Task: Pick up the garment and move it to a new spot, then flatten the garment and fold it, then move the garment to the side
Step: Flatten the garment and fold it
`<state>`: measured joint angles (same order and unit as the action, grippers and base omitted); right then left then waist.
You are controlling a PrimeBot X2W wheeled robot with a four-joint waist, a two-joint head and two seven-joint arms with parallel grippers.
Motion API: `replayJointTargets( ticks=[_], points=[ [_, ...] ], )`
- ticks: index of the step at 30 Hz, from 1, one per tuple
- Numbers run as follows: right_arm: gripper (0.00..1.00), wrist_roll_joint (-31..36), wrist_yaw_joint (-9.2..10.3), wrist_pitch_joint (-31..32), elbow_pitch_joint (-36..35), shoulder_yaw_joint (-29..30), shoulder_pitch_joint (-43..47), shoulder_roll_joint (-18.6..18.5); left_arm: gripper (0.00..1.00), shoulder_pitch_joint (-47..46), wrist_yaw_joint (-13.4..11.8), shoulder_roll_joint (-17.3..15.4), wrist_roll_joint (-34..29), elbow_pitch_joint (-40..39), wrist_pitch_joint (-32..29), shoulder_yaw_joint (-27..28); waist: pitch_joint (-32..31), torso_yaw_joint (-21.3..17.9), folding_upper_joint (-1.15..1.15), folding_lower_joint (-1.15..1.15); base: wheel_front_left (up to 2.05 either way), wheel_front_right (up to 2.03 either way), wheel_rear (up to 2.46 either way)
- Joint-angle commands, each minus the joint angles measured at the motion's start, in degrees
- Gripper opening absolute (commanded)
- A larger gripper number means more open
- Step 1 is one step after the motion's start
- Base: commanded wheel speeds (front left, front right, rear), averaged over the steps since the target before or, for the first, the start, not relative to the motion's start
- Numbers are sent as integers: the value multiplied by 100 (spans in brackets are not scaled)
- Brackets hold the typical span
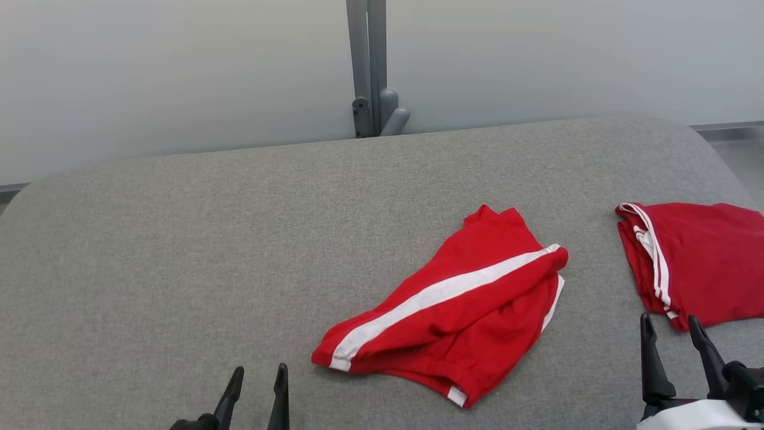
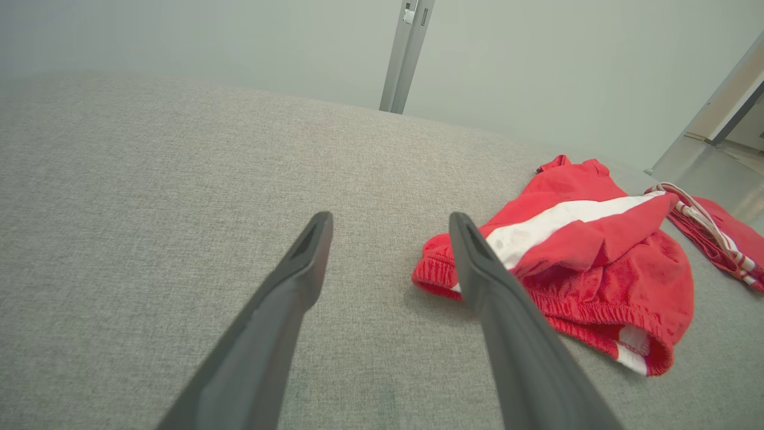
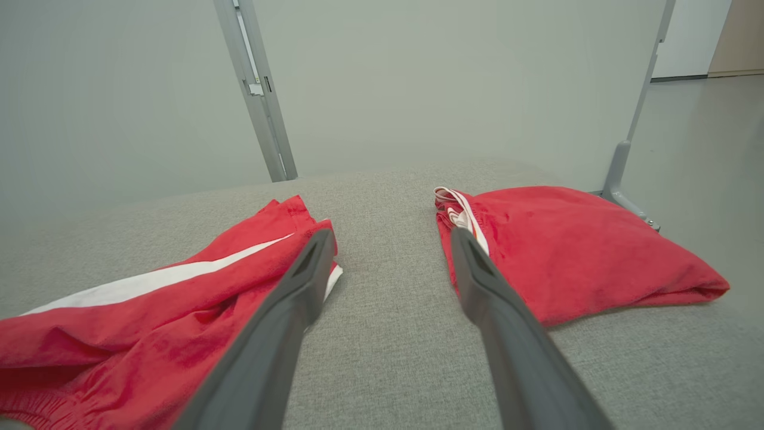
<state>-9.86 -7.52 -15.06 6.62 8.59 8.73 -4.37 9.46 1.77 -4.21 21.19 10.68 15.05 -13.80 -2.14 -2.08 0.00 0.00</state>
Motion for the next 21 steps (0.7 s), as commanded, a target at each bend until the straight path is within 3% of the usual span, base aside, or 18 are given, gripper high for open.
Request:
replayJointTargets(
  ticks=[1, 10, 21],
  points=[
    [100, 35, 7, -15, 15, 0, -1, -3, 100, 92, 35, 19, -37, 8, 13, 36, -4, -2, 0, 0, 0, 0, 0],
    [100, -48, 7, -15, 85, -246, -91, -97, 100, 92, 279, 92, -287, 68, 14, 261, -16, -14, 0, 0, 0, 0, 0],
    [100, -119, 7, -15, 112, -461, -182, -131, 100, 5, 365, 126, -392, 63, 14, 405, -9, 146, 0, 0, 0, 0, 0]
  ],
)
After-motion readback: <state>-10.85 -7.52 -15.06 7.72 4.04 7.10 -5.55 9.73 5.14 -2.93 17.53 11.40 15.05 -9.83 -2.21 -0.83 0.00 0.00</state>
